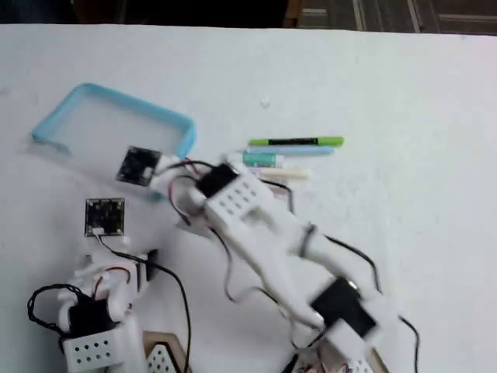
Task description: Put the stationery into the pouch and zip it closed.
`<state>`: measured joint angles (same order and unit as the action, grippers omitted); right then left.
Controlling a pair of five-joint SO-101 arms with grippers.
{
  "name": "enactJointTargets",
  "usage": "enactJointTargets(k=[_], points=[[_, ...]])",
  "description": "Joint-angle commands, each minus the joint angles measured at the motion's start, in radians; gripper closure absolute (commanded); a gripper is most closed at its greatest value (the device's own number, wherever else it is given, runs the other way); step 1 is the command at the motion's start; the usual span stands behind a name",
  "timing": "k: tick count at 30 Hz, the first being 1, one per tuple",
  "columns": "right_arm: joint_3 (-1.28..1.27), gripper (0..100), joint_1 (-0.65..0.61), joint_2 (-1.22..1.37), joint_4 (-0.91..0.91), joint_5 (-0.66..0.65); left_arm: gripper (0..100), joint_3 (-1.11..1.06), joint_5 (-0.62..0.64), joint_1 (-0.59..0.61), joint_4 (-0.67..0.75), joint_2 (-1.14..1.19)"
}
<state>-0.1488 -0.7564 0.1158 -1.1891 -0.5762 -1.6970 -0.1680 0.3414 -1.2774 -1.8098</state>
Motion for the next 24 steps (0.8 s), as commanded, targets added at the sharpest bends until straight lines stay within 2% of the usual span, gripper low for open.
enactJointTargets(k=[1,5,11,16,22,24], points=[[0.210,67.0,-0.001,0.159,-0.047,-0.003,63,0.003,0.003,0.007,-0.003,-0.004],[0.390,67.0,0.002,0.328,-0.096,0.000,70,0.003,-0.003,0.007,-0.003,-0.004],[0.572,73.7,0.004,0.533,-0.142,0.110,83,0.003,-0.005,0.007,-0.003,-0.004],[0.643,79.4,0.004,0.611,-0.177,0.110,83,0.003,-0.005,0.007,-0.003,-0.004],[0.638,81.0,0.004,0.647,-0.179,0.110,73,0.003,-0.005,0.007,-0.003,-0.004],[0.641,88.2,0.004,0.642,-0.179,0.114,73,0.003,-0.005,0.007,-0.003,-0.004]])
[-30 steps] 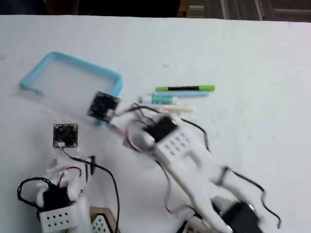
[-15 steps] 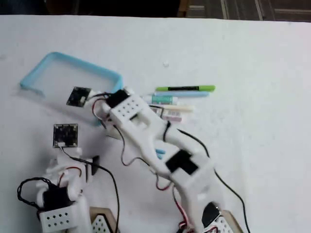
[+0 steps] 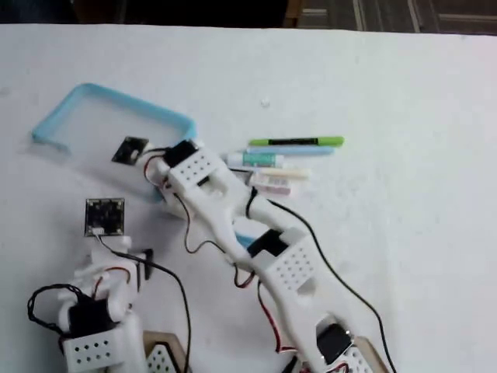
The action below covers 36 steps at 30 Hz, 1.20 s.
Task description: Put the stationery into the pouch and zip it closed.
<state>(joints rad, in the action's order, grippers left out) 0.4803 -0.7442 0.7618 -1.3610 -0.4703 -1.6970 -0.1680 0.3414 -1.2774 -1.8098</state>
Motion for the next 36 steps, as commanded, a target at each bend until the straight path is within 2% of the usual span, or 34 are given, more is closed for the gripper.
enactJointTargets(k=[1,2,4,10,20,23,30,36], points=[[0.014,94.1,-0.007,-0.010,-0.007,0.011,73,0.003,-0.005,0.007,-0.003,-0.004],[0.014,98.8,-0.004,-0.024,-0.007,0.008,73,0.003,-0.005,0.007,-0.003,-0.004],[0.012,96.4,0.008,-0.056,-0.012,0.011,73,0.003,-0.002,0.007,-0.003,-0.004],[0.012,98.1,0.051,-0.219,-0.041,0.012,72,0.003,0.003,0.007,-0.003,-0.005],[0.014,98.1,0.018,-0.590,-0.070,0.012,73,0.087,0.003,0.002,-0.006,-0.005],[0.014,98.1,0.010,-0.657,-0.081,0.012,73,0.175,0.008,0.007,-0.012,-0.005],[0.014,98.1,0.002,-0.700,-0.090,0.012,73,0.480,0.121,0.007,-0.103,0.001],[0.014,98.1,-0.007,-0.702,-0.087,0.012,72,0.640,0.124,0.001,-0.100,0.076]])
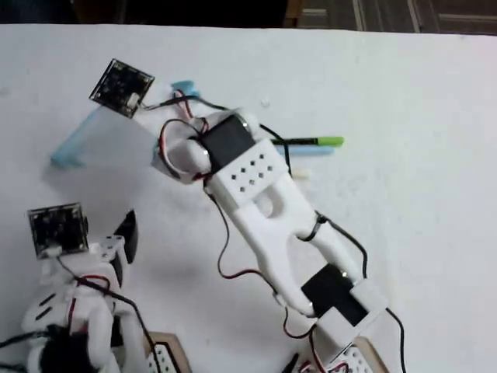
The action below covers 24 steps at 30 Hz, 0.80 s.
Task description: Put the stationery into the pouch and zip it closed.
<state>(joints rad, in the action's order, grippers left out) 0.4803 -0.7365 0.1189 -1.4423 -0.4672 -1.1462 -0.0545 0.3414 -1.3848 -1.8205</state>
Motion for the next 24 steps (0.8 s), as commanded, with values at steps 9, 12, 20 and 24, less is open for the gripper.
enactJointTargets(k=[9,12,20,24], points=[[0.083,98.1,-0.036,-0.050,0.002,0.009,62,0.387,0.052,0.001,0.032,0.676],[0.118,98.1,-0.035,-0.050,0.001,0.009,52,0.404,0.048,0.001,0.000,0.773],[0.118,98.1,-0.033,-0.048,0.002,0.009,52,0.416,0.110,0.002,0.127,0.780],[0.117,98.1,-0.033,-0.048,0.004,0.009,57,0.414,0.216,-0.001,0.213,0.780]])
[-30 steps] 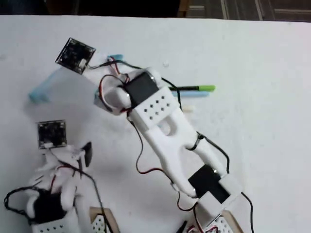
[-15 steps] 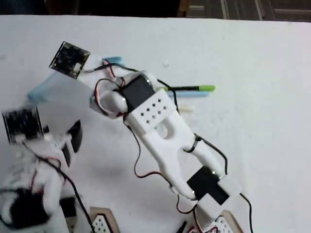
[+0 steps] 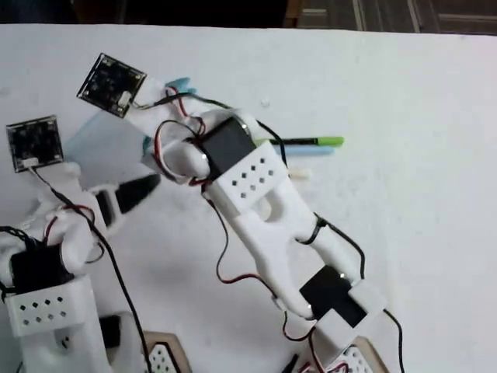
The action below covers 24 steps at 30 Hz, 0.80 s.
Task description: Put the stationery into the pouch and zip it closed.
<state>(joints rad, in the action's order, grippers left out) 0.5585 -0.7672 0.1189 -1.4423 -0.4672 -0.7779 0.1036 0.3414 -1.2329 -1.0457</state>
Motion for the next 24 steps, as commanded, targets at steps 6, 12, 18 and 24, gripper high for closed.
enactJointTargets(k=[6,12,18,24], points=[[0.038,98.1,-0.002,-0.048,0.004,0.009,60,0.009,0.078,-0.042,0.170,0.015],[0.040,98.1,-0.002,-0.048,0.002,0.009,60,-0.077,0.080,-0.206,0.204,0.005],[0.044,98.1,-0.002,-0.050,0.001,0.009,60,-0.074,0.097,-0.222,0.186,0.013],[0.044,98.1,-0.002,-0.050,-0.001,0.009,60,-0.081,0.101,-0.136,0.184,0.008]])
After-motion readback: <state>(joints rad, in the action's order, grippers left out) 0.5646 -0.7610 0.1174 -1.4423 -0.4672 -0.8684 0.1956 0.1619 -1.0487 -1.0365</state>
